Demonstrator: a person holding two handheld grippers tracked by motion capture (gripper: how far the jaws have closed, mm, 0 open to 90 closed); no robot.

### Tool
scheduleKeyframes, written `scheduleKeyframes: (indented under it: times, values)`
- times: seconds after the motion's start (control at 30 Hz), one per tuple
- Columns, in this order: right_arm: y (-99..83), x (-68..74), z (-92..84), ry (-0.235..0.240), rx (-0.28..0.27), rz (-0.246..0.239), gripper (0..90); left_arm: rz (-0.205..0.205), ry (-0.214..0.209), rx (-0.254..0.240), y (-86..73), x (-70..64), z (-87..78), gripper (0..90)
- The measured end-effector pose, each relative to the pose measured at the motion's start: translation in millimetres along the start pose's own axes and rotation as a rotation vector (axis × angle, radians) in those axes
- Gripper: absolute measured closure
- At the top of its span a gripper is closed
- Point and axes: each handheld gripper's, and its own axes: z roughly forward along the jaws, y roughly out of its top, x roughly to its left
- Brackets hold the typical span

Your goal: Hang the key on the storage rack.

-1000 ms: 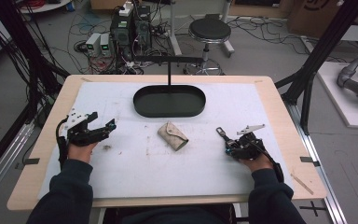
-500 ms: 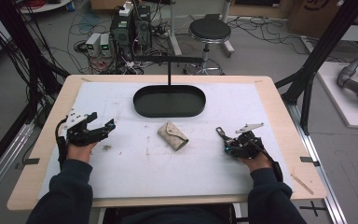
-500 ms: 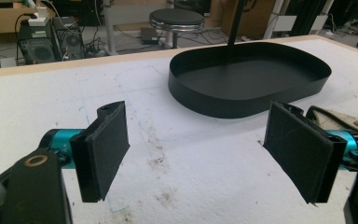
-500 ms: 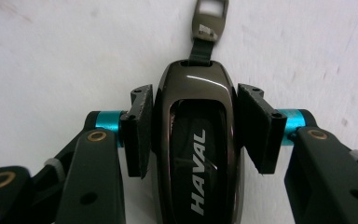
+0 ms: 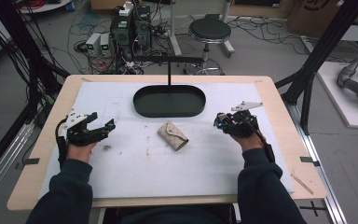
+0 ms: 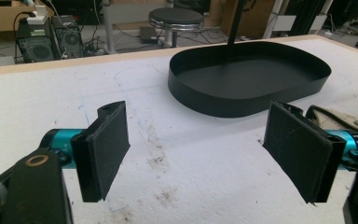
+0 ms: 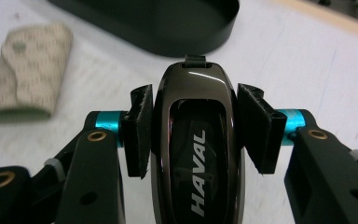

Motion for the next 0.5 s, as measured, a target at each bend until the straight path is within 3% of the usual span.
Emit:
scheduleKeyframes:
  times: [0.23, 0.33, 0.37, 0.4, 0.5]
  values:
    - [41.0, -6.3, 7.3, 0.019, -0.108, 0.033, 49.8, 0.002, -0.003, 0.005, -0.2, 0.5, 0.0, 22.0]
    - [54.4, -8.3, 7.5, 0.012, -0.138, 0.032, 49.9, 0.001, -0.006, 0.004, -0.7, 0.5, 0.4, 22.0]
    - [68.2, -10.0, 7.9, 0.008, -0.159, 0.028, 49.8, 0.002, -0.006, 0.006, -0.9, 0.6, 0.5, 22.0]
    - [68.2, -10.0, 7.9, 0.008, -0.159, 0.028, 49.8, 0.001, -0.005, 0.006, -1.1, 0.7, 0.4, 22.0]
    - [93.6, -12.2, 12.1, 0.005, -0.187, 0.019, 49.8, 0.002, -0.007, 0.002, -1.2, 0.9, -0.2, 22.0]
